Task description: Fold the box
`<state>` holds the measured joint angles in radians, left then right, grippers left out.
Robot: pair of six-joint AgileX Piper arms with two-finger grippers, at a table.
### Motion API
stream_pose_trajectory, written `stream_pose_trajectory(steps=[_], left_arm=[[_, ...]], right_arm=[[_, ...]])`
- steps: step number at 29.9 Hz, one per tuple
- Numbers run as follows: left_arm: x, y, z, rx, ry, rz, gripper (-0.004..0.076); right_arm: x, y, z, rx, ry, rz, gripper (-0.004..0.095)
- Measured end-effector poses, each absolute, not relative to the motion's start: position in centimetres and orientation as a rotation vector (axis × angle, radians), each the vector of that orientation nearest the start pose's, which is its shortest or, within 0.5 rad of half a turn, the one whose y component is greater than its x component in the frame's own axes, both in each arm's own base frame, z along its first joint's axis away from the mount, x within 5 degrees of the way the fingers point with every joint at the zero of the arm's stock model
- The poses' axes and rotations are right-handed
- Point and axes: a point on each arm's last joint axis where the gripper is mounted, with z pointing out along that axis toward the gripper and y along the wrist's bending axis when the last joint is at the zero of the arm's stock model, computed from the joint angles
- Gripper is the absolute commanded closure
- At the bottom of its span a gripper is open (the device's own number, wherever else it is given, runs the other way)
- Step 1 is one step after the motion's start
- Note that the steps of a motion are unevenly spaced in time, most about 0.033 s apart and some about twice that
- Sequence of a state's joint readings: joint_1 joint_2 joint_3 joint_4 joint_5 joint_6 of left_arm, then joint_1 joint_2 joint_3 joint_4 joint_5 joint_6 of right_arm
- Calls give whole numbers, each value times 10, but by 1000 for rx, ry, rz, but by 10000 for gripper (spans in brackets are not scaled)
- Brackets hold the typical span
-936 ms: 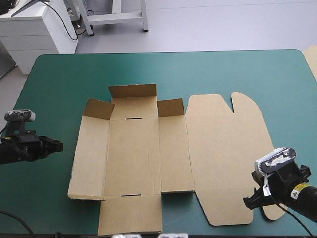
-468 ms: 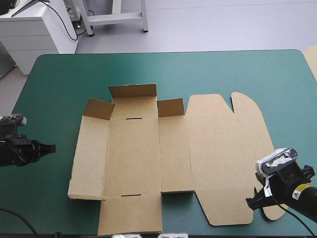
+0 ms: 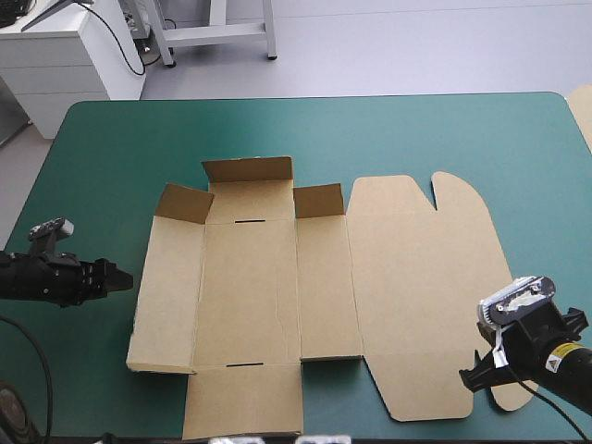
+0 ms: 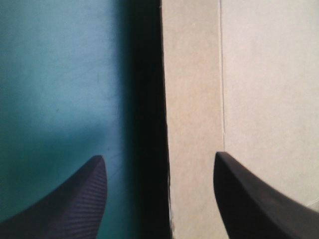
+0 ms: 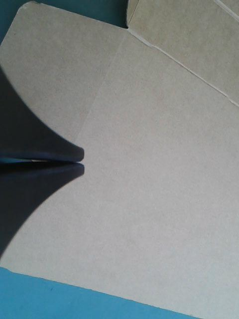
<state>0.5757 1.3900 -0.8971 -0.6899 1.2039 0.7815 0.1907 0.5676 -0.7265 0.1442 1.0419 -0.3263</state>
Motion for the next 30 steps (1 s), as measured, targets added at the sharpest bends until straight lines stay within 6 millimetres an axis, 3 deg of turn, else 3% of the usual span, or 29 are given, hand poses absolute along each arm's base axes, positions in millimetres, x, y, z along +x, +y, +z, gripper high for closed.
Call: stream_pose_trajectory(steps=[10, 20, 30], left_arm=[[235, 83, 236, -94, 2679, -828, 254], [221, 49, 206, -4, 2755, -977, 254], [220, 29, 200, 92, 2776, -997, 261]], right_arm=[[81, 27, 327, -586, 2267, 109, 924], [82, 27, 327, -584, 2260, 107, 924], [82, 27, 327, -584, 2260, 107, 924]])
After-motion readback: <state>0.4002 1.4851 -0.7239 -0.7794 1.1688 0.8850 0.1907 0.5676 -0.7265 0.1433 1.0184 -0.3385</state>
